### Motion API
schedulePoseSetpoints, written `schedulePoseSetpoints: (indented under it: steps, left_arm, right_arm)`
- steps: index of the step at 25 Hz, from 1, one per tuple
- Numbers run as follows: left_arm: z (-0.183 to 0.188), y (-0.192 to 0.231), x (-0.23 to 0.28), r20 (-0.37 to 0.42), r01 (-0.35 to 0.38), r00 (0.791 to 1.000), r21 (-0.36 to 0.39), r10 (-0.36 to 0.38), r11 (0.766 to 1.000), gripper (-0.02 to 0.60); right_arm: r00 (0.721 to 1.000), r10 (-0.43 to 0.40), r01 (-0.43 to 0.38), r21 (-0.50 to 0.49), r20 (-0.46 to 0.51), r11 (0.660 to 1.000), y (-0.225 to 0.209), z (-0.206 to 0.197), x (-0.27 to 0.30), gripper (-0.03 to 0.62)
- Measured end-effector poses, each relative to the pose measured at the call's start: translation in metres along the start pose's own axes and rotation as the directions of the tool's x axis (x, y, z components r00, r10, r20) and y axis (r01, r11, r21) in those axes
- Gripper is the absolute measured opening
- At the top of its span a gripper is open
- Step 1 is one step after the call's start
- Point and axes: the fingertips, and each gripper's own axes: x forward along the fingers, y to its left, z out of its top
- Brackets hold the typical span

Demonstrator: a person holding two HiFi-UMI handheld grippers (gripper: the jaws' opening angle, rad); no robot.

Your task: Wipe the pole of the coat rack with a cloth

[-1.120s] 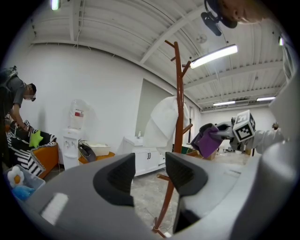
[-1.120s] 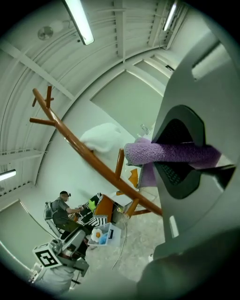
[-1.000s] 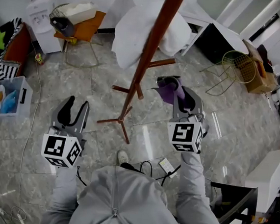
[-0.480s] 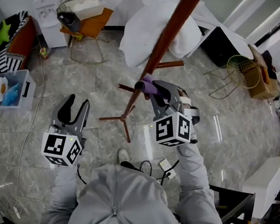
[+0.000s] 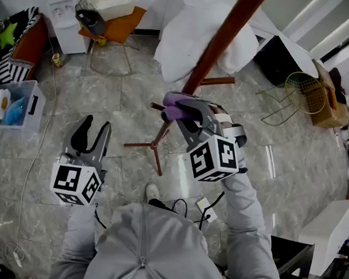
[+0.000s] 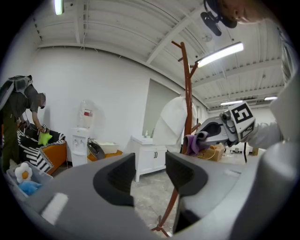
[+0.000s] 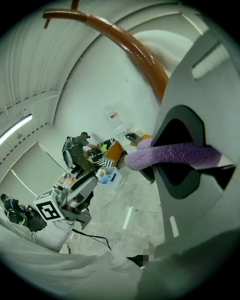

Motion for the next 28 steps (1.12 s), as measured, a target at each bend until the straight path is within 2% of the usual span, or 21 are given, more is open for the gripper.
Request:
schedulePoseSetpoints:
  steps: [9,14,22,28]
  left_arm:
    - [-0.003,-0.003,-0.001,-0.005,0.011,1.0,-0.004,-0.011,1.0,0.215]
    - [-0.001,-0.003,-0.002,-0.003,0.016,1.0,-0.003,-0.016,1.0,0.215]
    - [0.001,0.006,-0.011,0.003,-0.011,1.0,-0.004,0.011,1.0,0.215]
    - [0.001,0.019,-0.024,0.005,-0.049,0.999,-0.007,0.049,0.999,0.215]
  right_arm:
    - [1.0,0.013,-0.014,-0.09,-0.01,0.996,0.021,0.02,0.0,0.054]
    - [1.0,0.01,-0.008,-0.118,0.022,0.993,0.027,0.036,-0.002,0.054]
    - [0.984,0.084,-0.074,-0.067,0.16,0.995,0.052,0.083,-0.006,0.054]
    - [0.975,0.088,-0.081,-0.044,0.202,0.996,0.081,0.103,-0.004,0.054]
